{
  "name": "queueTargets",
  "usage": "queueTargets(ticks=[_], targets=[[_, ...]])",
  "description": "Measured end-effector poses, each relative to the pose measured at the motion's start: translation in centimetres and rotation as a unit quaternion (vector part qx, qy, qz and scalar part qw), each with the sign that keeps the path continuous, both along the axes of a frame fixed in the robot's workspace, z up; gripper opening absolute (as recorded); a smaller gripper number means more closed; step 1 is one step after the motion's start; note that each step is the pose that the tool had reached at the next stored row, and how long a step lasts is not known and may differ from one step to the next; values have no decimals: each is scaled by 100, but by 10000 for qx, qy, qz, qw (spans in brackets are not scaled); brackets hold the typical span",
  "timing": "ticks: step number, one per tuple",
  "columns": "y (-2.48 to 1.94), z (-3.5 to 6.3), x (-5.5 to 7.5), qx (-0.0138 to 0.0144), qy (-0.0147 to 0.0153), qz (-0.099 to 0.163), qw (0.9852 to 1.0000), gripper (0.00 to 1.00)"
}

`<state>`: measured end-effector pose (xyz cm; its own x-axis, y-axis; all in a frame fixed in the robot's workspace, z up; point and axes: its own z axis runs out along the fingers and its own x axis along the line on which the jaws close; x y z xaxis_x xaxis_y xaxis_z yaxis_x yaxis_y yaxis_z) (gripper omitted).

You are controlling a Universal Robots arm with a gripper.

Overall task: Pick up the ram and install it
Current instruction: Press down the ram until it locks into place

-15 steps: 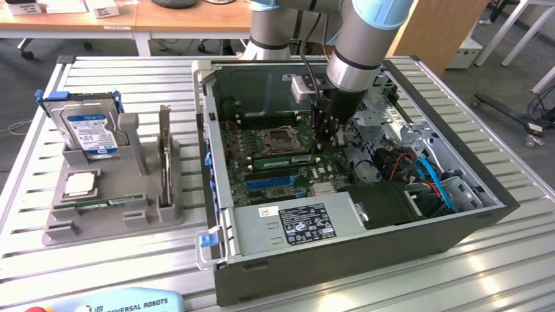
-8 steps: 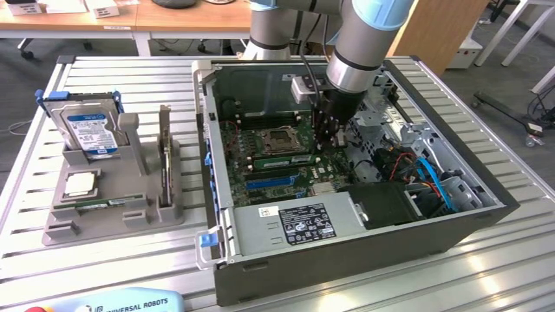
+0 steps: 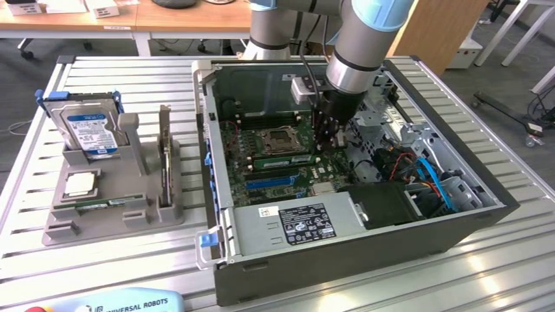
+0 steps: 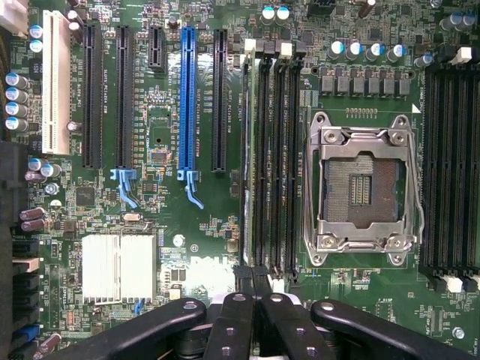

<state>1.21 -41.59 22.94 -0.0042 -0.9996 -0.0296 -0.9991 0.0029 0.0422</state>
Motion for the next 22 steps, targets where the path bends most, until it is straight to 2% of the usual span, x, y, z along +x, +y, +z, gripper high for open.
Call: queueTargets(ticks=[22], targets=[[1,-31,0,3,0,0,10000,10]])
